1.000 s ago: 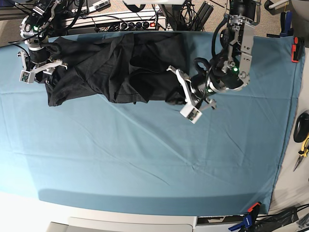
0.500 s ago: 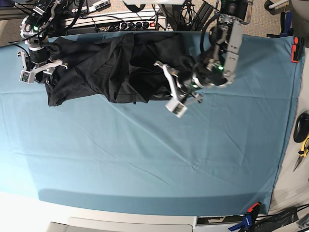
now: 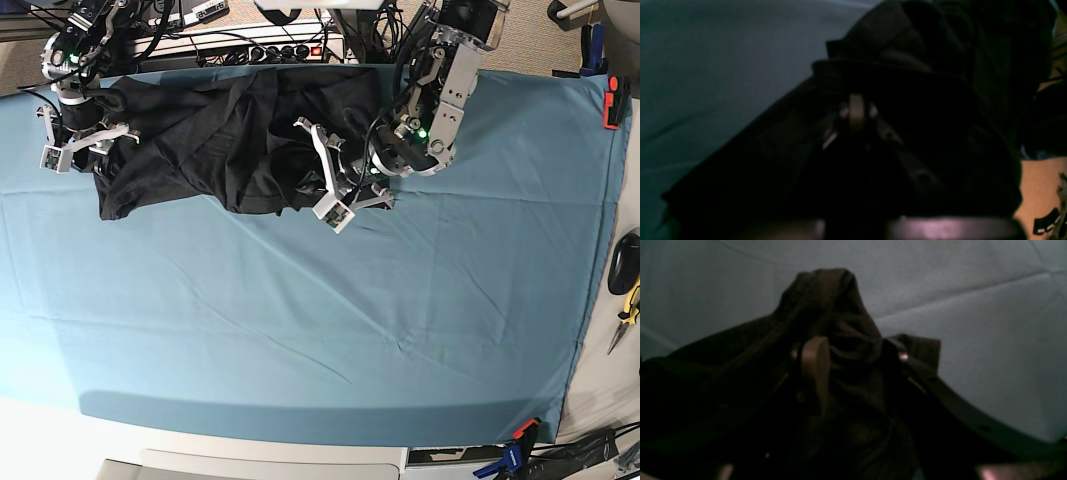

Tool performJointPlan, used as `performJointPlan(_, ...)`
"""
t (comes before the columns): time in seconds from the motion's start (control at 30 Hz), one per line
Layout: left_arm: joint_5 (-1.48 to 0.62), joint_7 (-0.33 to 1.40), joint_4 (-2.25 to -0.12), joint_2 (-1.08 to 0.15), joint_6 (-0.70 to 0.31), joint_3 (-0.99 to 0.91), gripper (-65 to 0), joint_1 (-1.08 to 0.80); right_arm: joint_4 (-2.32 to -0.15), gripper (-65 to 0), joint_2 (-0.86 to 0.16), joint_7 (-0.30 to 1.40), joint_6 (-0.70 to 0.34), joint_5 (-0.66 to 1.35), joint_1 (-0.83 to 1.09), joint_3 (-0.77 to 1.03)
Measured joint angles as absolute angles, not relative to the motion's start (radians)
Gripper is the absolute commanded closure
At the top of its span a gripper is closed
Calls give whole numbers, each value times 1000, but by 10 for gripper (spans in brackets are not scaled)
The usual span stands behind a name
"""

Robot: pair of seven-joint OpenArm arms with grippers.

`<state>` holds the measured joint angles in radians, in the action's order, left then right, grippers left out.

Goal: Fold the T-shirt properly
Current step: 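Lay the folded end down over the shirt's middle with the left gripper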

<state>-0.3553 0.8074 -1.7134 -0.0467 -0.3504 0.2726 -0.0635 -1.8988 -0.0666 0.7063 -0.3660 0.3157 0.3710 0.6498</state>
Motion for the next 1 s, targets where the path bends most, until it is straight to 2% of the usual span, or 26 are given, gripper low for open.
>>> performJointPlan(0.17,-357,806,-1687,14,-348,278,0,-62,-1899,-262,-67,706,-366,316,371,650)
performJointPlan(0.57,-337,784,-1633,64,-348,486,0,-32,-1899,-262,-67,706,-366,342,371,650)
performJointPlan(0.97,-333,865,-1633,72,-364,494,0,28,-1899,-262,-67,706,-366,342,371,650)
performJointPlan(1.0,-333,869,-1633,72,-386,494,-36,28,-1899,-262,-67,706,-366,342,371,650)
